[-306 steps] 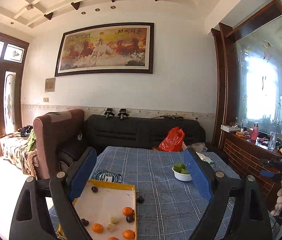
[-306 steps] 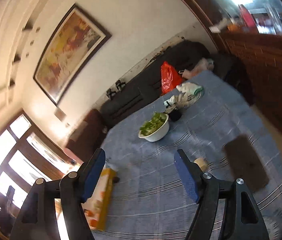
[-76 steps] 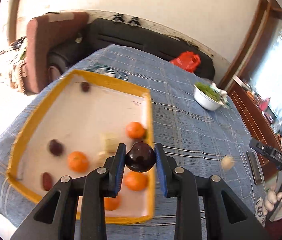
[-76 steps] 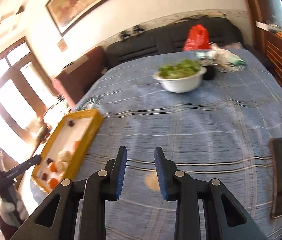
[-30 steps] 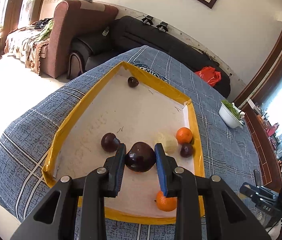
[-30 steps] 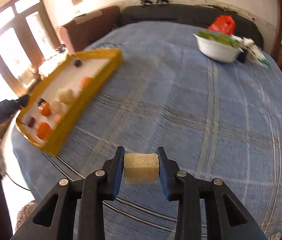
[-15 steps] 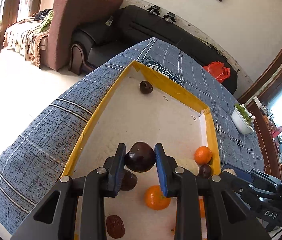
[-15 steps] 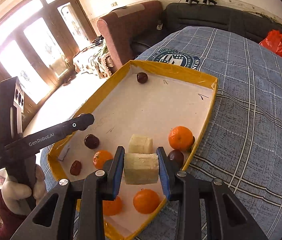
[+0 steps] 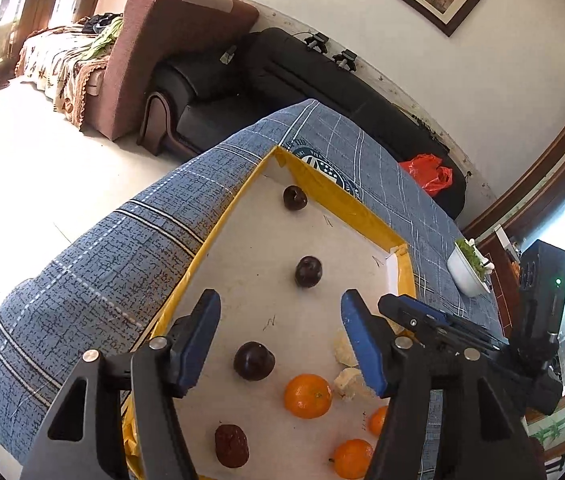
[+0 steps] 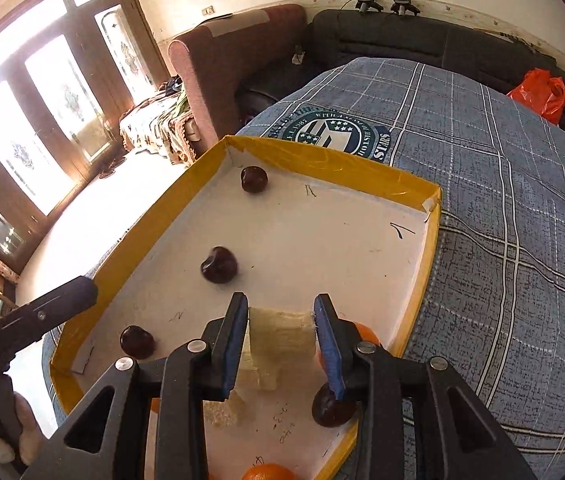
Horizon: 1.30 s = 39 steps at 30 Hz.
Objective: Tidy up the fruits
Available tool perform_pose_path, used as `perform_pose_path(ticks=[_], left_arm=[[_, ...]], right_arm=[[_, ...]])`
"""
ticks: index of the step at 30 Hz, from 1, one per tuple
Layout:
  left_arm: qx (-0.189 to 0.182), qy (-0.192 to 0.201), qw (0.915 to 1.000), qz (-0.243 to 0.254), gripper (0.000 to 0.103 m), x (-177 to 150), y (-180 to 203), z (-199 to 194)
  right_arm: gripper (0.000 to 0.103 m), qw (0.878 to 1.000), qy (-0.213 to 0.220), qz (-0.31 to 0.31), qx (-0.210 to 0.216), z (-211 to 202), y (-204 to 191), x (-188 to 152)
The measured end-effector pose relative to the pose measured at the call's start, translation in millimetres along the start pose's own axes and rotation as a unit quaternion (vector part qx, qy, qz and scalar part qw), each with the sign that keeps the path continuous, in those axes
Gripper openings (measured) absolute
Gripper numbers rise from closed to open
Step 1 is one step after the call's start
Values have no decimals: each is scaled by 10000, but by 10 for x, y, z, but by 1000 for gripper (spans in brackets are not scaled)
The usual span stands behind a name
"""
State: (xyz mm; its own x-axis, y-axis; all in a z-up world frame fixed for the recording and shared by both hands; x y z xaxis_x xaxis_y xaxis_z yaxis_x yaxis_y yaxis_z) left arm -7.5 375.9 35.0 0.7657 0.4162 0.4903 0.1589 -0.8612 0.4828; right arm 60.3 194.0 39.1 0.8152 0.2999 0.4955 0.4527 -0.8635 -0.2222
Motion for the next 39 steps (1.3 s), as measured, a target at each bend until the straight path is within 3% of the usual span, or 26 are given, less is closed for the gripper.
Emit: perform_pose_path(ticks=[3,12,17,24,29,33,39], left_arm=[[48,85,9999,-35,65,-30,-12,-63],[218,251,9994,84,65,-189,113,-198],[651,614,9952,386,70,-321,326,-379],[1319,1385,9762,1021,78,-525,782,-709],[1693,1911,9564,1419,95,-703,1143,-958],[1939,2199,9434,1551,101,-821,1337,-1102],[1950,2316,9404,1550,103,-942,1493,-1205]], right_arm=[[54,9996,210,150,126,-116,43,33],[64,9972,709,243,76,-622,126,-133],[66,9956,889,283,-56,-874,178,-448],[73,9908,1252,301,-414,-1266,231,-925],[80,9861,1523,229,-629,-1523,232,-1196],[85,9836,1658,254,-670,-1648,282,-1362],[86,9835,1652,384,-629,-1689,395,-1583]])
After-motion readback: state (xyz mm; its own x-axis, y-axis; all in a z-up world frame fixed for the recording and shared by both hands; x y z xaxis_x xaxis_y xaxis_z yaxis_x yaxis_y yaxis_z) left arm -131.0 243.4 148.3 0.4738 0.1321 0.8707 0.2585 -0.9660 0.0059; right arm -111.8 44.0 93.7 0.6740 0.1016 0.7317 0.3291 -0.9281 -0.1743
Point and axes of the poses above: each gripper's, at about its wrist camera, not at the fingertips, and z roughly the way its jaws point, y to its right, x to its top, the point moved 5 cm from there along z, roughly the way its jaws point, and after that the axes turned 8 degrees about -y, right-handed, at the moved point
